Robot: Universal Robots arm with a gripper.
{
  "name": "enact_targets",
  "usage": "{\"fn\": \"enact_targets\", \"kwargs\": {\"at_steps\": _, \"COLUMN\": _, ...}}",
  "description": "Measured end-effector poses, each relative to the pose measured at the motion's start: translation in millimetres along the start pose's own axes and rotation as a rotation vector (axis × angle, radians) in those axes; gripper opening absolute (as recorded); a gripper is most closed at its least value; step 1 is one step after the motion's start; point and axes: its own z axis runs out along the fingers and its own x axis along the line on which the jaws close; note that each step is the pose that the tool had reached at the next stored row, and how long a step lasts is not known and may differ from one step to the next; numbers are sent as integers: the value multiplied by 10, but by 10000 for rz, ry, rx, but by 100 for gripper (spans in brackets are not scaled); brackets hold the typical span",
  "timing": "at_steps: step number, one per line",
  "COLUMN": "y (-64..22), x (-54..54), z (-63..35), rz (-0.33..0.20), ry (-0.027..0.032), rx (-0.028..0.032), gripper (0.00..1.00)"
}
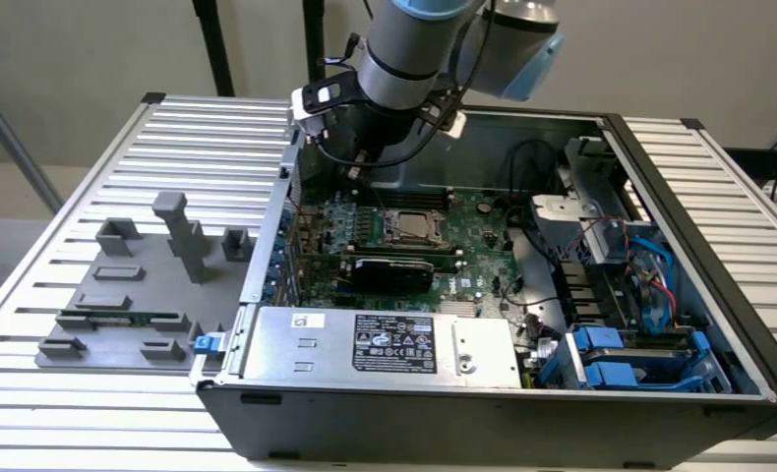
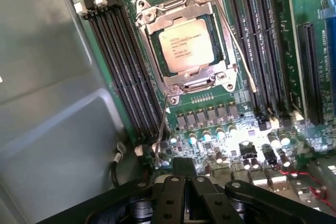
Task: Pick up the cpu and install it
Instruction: 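Install the first cpu locking lever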
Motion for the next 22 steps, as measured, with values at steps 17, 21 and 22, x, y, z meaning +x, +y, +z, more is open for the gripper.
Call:
{"fn": "enact_targets", "kwargs": {"at_steps": 17, "y": -29, "x": -25, "z": 61, "rz": 1244, "ry": 874, "rx": -82, "gripper": 11}}
{"fn": "enact_targets", "kwargs": {"at_steps": 21, "y": -26, "x": -23, "z": 57, "rz": 1405, "ry": 955, "rx": -111, "gripper": 11}}
{"fn": "enact_targets", "kwargs": {"at_steps": 22, "y": -26, "x": -22, "z": 53, "rz": 1430, "ry": 971, "rx": -118, "gripper": 11}}
